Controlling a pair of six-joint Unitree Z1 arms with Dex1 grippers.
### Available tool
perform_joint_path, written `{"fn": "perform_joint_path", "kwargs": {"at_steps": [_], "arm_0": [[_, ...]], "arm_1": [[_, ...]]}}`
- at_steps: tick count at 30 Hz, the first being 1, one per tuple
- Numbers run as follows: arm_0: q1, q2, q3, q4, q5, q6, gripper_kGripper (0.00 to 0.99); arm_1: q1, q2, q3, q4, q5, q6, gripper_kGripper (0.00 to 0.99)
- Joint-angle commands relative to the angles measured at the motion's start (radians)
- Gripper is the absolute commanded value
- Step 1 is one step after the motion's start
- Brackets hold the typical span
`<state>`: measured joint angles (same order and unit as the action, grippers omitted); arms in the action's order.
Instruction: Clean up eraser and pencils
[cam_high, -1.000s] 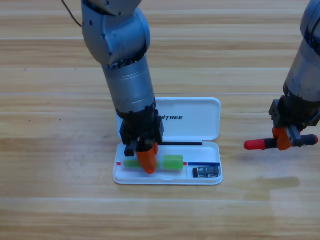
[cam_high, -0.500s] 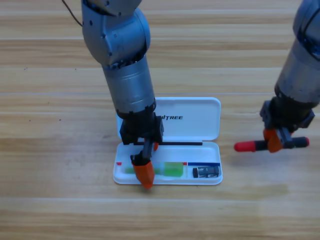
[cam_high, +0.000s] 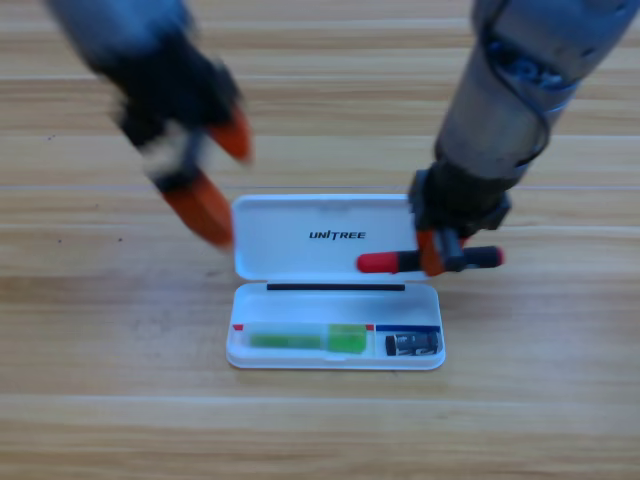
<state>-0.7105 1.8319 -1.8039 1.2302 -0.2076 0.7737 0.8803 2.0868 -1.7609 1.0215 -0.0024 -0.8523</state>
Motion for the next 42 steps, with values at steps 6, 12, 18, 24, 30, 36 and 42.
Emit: {"fn": "perform_joint_path", "kwargs": {"at_steps": [6,12,18,24,30,36,42], "arm_0": [[0.338,-0.169,0.161,-0.003,-0.026,0.09,0.99],[0.344,-0.192,0.259,-0.044,-0.032,0.093,0.99],[0.344,-0.206,0.294,-0.058,-0.041,0.09,0.99],[0.344,-0.207,0.31,-0.063,-0.042,0.09,0.99],[0.344,-0.209,0.319,-0.067,-0.044,0.087,0.99],[0.344,-0.21,0.333,-0.074,-0.044,0.084,0.99],[0.345,-0.218,0.308,-0.075,-0.045,0.081,0.99]], "arm_1": [[0.085,0.208,-0.135,0.026,0.007,0.033,0.0],[0.094,0.254,-0.195,0.034,0.004,0.047,0.0],[0.095,0.277,-0.216,0.035,0.004,0.052,0.0],[0.095,0.279,-0.218,0.042,0.004,0.058,0.127],[0.095,0.276,-0.218,0.042,0.001,0.061,0.615],[0.095,0.257,-0.215,0.043,0.001,0.073,0.77],[0.095,0.151,-0.138,0.046,0.058,0.094,0.874]]}}
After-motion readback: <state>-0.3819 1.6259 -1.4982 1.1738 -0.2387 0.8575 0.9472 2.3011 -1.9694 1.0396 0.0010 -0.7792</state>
